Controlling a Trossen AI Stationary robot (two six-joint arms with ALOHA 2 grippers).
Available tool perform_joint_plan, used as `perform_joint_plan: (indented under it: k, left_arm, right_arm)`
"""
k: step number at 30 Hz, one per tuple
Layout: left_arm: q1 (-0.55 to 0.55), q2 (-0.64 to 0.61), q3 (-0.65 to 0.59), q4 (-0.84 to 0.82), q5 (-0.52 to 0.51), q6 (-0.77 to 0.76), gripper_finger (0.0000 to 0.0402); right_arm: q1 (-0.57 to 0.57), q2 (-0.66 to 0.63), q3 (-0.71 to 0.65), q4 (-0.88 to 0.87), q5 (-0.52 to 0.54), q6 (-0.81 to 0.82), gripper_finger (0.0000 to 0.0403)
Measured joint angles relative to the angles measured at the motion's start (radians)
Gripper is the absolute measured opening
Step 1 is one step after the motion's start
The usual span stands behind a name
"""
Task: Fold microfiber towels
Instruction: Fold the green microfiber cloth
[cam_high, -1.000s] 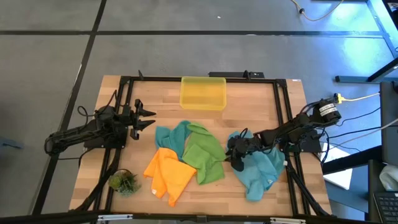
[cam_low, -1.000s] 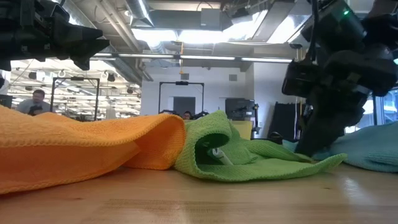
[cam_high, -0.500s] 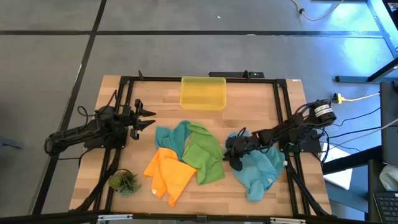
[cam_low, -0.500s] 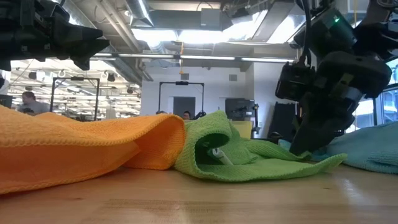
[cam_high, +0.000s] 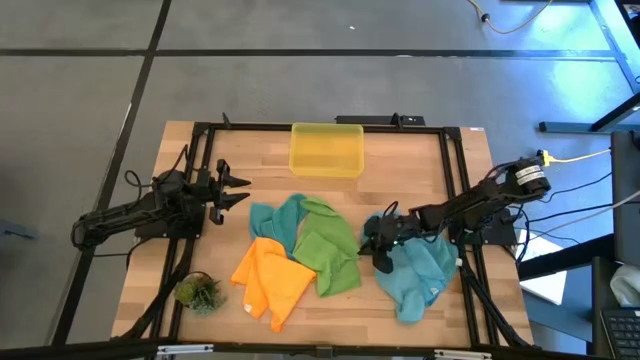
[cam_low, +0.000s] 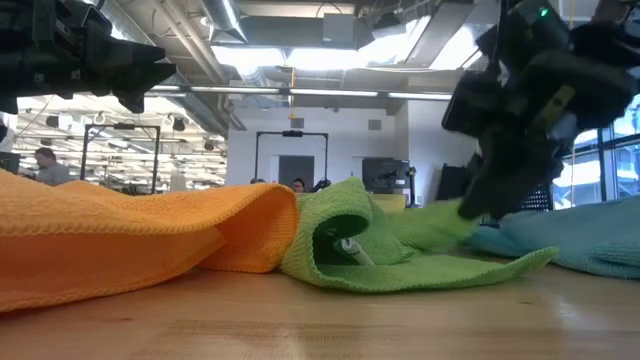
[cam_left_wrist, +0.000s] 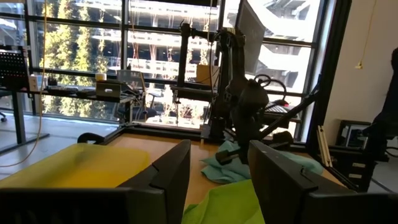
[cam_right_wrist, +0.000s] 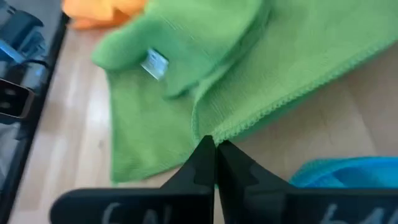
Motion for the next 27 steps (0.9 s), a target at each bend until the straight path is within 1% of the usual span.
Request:
perform_joint_plan:
  k: [5, 9, 12, 14, 16, 17, 19, 21, 22, 24, 25, 27]
  left_arm:
    - [0.0, 0.0, 0.0, 0.0, 0.0, -0.001, 0.0153]
    - [0.0, 0.0, 0.0, 0.005, 0.002, -0.009, 0.0153]
    - [0.0, 0.0, 0.0, 0.021, 0.021, -0.068, 0.0153]
    - [0.0, 0.0, 0.0, 0.097, 0.022, -0.104, 0.0153]
    - [0.0, 0.0, 0.004, 0.232, 0.026, -0.128, 0.0153]
    - [0.0, 0.0, 0.017, 0.282, 0.041, -0.13, 0.0153]
    - [0.0, 0.0, 0.067, 0.326, 0.114, -0.124, 0.0153]
    - [-0.001, 0.004, 0.129, 0.291, 0.198, -0.1, 0.0153]
    - [-0.001, 0.019, 0.161, 0.253, 0.22, -0.096, 0.0153]
    - [-0.001, 0.066, 0.213, 0.169, 0.226, -0.106, 0.0153]
    - [-0.002, 0.096, 0.234, 0.153, 0.227, -0.125, 0.0153]
    - [-0.013, 0.156, 0.267, 0.174, 0.254, -0.152, 0.0153]
  right_arm:
    - [0.0, -0.082, 0.0, -0.055, 0.044, -0.016, 0.0004]
    - [0.0, -0.1, 0.0, -0.055, 0.077, -0.041, 0.0004]
    - [0.0, -0.1, 0.0, -0.049, 0.083, -0.069, 0.0004]
    - [0.0, -0.1, 0.0, -0.048, 0.095, -0.076, 0.0004]
    - [0.0, -0.1, 0.0, -0.047, 0.098, -0.078, 0.0006]
    - [0.0, -0.1, 0.0, -0.044, 0.103, -0.08, 0.0006]
    - [0.0, -0.1, 0.0, -0.041, 0.112, -0.081, 0.0007]
    - [0.0, -0.1, 0.0, -0.036, 0.119, -0.081, 0.0007]
    - [0.0, -0.1, 0.0, -0.028, 0.119, -0.081, 0.0007]
    - [0.0, -0.1, 0.001, -0.008, 0.119, -0.081, 0.0008]
    - [0.0, -0.102, 0.001, -0.002, 0.119, -0.081, 0.0008]
    - [0.0, -0.112, 0.001, -0.001, 0.119, -0.081, 0.0008]
